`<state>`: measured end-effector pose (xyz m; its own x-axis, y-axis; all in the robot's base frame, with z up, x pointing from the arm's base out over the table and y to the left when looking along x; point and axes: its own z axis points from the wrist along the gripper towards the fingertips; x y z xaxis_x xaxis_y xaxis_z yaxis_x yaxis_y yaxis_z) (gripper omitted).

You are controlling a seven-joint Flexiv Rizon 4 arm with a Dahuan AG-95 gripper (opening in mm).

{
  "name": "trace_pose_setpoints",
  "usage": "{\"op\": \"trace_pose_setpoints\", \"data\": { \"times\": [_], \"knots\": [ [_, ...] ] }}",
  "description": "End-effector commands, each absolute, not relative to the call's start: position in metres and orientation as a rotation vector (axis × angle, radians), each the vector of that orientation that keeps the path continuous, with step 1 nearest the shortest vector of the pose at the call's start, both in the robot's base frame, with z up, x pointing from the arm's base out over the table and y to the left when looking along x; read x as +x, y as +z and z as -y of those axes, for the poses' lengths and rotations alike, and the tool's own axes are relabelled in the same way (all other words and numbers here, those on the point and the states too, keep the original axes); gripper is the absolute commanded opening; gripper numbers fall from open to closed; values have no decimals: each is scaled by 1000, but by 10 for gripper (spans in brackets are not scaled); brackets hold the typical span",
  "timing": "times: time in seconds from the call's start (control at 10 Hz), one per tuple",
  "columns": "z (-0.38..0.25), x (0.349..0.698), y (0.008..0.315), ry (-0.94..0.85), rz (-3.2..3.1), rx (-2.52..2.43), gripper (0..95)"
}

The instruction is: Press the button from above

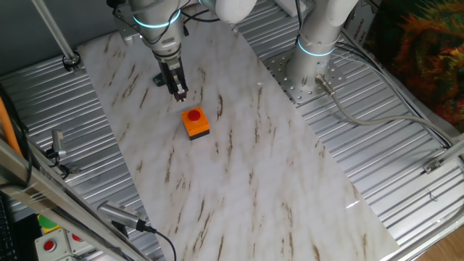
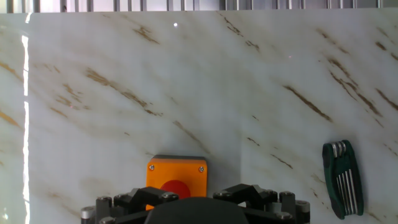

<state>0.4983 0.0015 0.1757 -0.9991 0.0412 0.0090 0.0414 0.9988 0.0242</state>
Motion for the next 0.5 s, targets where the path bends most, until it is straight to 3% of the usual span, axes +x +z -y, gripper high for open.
{"op": "trace_pose_setpoints", "data": {
  "times": [0.1,0.5],
  "knots": [
    [-1,499,175,-34,3128,-67,0],
    [-1,499,175,-31,3125,-72,0]
  ]
}}
